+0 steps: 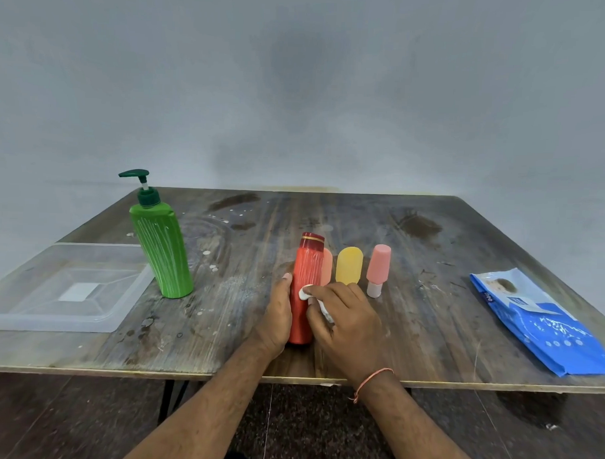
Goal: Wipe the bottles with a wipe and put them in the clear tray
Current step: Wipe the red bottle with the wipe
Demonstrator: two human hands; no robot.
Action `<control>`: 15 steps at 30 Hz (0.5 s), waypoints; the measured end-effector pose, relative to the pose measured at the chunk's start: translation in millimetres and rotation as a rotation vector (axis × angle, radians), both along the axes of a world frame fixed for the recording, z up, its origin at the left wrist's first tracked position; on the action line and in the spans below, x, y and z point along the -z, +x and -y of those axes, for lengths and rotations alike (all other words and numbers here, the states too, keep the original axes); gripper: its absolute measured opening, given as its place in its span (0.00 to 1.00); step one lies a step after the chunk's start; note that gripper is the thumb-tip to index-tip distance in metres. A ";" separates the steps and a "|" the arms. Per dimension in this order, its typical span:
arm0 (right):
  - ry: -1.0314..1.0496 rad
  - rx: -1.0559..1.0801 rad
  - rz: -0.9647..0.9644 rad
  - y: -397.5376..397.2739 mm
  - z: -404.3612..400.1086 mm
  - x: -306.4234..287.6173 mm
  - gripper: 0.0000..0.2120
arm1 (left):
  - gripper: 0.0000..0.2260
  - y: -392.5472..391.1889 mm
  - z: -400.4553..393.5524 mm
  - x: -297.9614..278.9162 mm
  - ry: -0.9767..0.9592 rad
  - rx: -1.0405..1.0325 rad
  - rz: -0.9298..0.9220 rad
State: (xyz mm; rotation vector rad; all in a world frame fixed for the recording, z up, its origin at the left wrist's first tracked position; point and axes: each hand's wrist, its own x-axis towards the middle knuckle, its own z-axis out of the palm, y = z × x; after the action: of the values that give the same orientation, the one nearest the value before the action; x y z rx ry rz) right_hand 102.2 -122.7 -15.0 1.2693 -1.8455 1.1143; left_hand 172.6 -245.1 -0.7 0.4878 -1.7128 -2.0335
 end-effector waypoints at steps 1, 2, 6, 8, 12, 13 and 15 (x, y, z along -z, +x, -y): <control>0.009 -0.010 -0.014 0.3 -0.2 0.0 0.08 | 0.25 0.1 -0.4 -0.1 -0.001 0.002 -0.006; 0.016 -0.016 -0.031 0.7 -0.4 0.2 0.08 | 0.26 0.6 -0.7 -0.9 -0.003 0.002 -0.011; -0.004 0.010 -0.047 -0.9 2.4 2.2 0.06 | 0.27 0.5 -1.5 -2.6 -0.011 0.011 -0.033; -0.017 0.023 -0.020 -1.9 3.2 2.6 0.07 | 0.27 0.0 -3.7 -4.0 -0.004 0.017 -0.040; 0.035 -0.028 -0.035 0.1 -0.3 0.2 0.08 | 0.31 1.4 -7.0 -5.8 -0.014 0.015 -0.073; 0.048 -0.038 -0.046 0.7 -0.8 -0.3 0.08 | 0.32 1.3 -6.2 -5.2 -0.025 0.018 -0.077; 0.043 -0.020 -0.059 1.5 -0.7 0.2 0.06 | 0.33 1.0 -4.5 -3.9 -0.054 0.016 -0.088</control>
State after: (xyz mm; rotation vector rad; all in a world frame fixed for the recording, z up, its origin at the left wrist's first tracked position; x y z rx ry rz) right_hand 103.7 -122.0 -15.1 1.3336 -1.8263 1.0416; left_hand 173.6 -240.6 3.2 0.3636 -1.7191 -1.9839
